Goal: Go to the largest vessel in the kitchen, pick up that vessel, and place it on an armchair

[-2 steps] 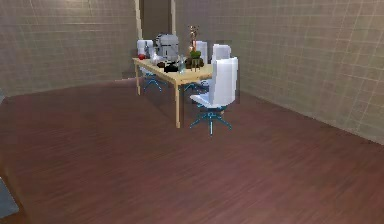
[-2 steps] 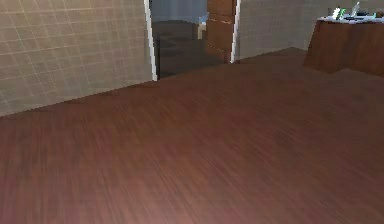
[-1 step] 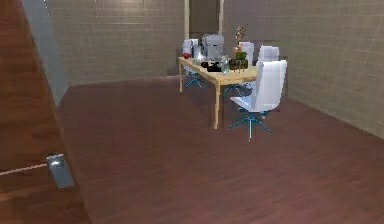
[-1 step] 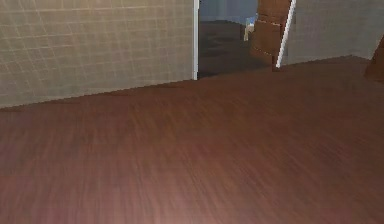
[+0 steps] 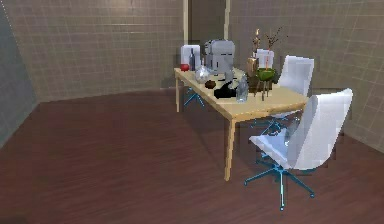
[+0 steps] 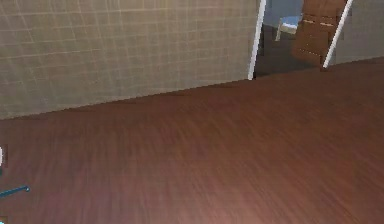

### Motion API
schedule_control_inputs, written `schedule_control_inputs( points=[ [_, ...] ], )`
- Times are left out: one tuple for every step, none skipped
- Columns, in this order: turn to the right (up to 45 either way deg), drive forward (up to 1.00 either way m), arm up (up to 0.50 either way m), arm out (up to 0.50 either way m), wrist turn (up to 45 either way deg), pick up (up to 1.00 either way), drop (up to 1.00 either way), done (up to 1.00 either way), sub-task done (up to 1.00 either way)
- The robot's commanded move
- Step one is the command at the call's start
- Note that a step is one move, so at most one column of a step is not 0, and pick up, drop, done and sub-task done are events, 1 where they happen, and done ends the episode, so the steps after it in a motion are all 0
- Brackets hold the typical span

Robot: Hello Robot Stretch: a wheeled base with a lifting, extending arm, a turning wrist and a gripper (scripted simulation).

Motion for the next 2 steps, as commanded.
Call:
schedule_control_inputs(
  points=[
    [-6.0, 0.0, 0.0, 0.0, 0.0, 0.0, 0.0, 0.0, 0.0],
    [0.0, 0.4, 0.0, 0.0, 0.0, 0.0, 0.0, 0.0, 0.0]
  ],
)
